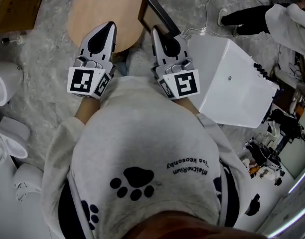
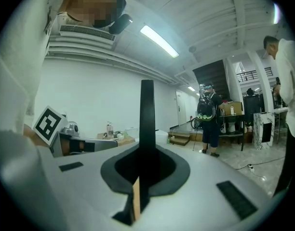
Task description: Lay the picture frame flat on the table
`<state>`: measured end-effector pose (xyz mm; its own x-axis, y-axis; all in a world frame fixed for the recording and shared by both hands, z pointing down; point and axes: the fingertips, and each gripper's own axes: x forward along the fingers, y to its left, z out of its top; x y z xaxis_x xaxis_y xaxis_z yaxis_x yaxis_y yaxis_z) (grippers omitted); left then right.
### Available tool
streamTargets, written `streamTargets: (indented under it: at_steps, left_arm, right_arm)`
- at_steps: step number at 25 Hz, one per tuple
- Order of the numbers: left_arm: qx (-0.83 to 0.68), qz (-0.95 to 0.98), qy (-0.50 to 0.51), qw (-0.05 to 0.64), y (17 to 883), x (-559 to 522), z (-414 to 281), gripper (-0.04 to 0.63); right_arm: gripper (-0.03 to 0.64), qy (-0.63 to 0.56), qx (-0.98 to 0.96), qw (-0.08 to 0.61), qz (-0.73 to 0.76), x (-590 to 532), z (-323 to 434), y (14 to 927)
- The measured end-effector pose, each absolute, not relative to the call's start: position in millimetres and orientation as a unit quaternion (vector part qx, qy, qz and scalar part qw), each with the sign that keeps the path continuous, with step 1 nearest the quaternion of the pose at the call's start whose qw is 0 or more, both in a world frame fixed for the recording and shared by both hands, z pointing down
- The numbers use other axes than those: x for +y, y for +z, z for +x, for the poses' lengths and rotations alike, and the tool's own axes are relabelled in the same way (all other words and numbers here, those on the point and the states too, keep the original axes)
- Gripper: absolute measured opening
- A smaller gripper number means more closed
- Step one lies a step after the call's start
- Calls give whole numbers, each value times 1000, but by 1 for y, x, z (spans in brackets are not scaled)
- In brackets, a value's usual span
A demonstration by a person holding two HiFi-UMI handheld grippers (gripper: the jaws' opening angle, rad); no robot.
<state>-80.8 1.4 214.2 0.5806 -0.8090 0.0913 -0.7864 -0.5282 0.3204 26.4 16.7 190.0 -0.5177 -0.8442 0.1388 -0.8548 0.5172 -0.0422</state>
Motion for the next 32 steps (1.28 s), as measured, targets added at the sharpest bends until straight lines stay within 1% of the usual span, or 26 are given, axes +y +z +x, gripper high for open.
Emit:
streamTargets:
  at_steps: [10, 17, 25, 32]
  left_arm:
    - [-458, 870, -33, 181, 231, -18, -80, 9]
    - [-460, 867, -14, 191, 256, -26, -77, 9]
    - [-454, 871, 13, 189, 281, -34, -60, 9]
    - [-439, 882, 35, 170, 319, -40, -50, 9]
  right_arm:
    - [18, 67, -880, 78, 463, -11, 37, 220]
    - [18, 87, -894, 85, 431, -29, 32, 249]
    - [18, 116, -900, 93, 409, -38, 41, 283]
    - [18, 126, -906, 96, 392, -43, 42, 326]
